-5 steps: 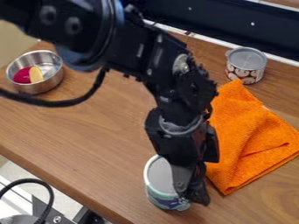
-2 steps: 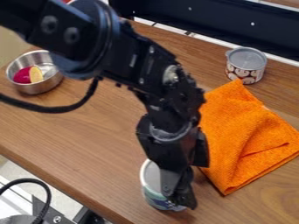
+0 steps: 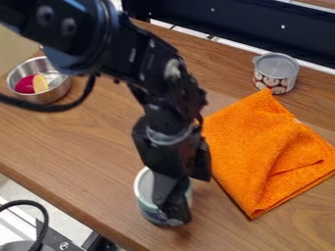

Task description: Move the can to the bottom left of the table

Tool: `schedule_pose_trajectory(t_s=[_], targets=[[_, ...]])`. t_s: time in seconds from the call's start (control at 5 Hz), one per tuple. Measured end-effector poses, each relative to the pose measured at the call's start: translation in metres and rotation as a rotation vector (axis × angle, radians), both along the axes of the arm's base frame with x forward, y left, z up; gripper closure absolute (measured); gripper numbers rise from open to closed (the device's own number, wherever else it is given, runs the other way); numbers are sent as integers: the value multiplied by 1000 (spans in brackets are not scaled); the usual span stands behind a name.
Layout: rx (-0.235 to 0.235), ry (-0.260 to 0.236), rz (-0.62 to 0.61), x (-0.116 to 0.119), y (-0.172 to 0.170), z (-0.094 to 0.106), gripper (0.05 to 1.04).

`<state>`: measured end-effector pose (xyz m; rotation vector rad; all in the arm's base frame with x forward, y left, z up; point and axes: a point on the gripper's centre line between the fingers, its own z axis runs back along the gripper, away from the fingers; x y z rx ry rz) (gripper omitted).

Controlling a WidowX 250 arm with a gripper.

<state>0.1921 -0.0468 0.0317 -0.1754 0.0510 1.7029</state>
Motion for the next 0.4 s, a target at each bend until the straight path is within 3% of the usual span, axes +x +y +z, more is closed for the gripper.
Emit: schedule_pose_trajectory(t_s=[0.2,0.4], targets=[[11,15,-27,1,16,-2,86],[32,-8,-32,5,30,-1,86]])
